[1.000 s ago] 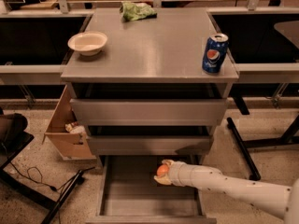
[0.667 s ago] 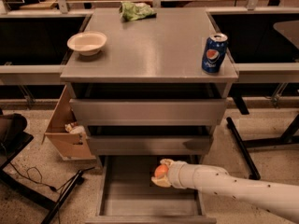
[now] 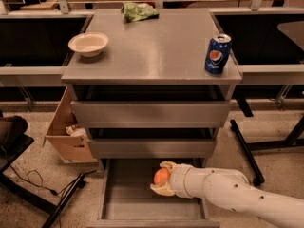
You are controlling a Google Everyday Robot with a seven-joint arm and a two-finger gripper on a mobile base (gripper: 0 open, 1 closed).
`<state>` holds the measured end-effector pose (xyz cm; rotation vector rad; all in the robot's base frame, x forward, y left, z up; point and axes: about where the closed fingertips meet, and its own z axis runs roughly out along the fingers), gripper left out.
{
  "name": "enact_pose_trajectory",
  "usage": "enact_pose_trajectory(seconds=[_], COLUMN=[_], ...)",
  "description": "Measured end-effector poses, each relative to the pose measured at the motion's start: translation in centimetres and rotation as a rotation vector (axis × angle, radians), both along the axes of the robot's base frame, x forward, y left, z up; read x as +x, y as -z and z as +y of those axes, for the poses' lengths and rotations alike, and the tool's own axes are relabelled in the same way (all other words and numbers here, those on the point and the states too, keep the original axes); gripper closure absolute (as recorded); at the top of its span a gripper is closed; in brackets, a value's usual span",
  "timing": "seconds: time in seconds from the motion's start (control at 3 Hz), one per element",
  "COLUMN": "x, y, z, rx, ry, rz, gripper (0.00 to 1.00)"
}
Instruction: Pick orange from bottom drawer and place on counter
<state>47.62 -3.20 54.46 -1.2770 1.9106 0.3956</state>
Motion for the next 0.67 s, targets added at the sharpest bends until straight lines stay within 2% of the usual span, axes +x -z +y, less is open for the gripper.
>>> enact_pose_trajectory(seconds=[0.33,0.67], x=[0.1,0.6], y=[0.1,-1.7], z=[0.2,0.1], rx=[0.000,-0.009], ry=[-0.004,0.003], rz=[0.000,-0.017], gripper=[1.00,1.00])
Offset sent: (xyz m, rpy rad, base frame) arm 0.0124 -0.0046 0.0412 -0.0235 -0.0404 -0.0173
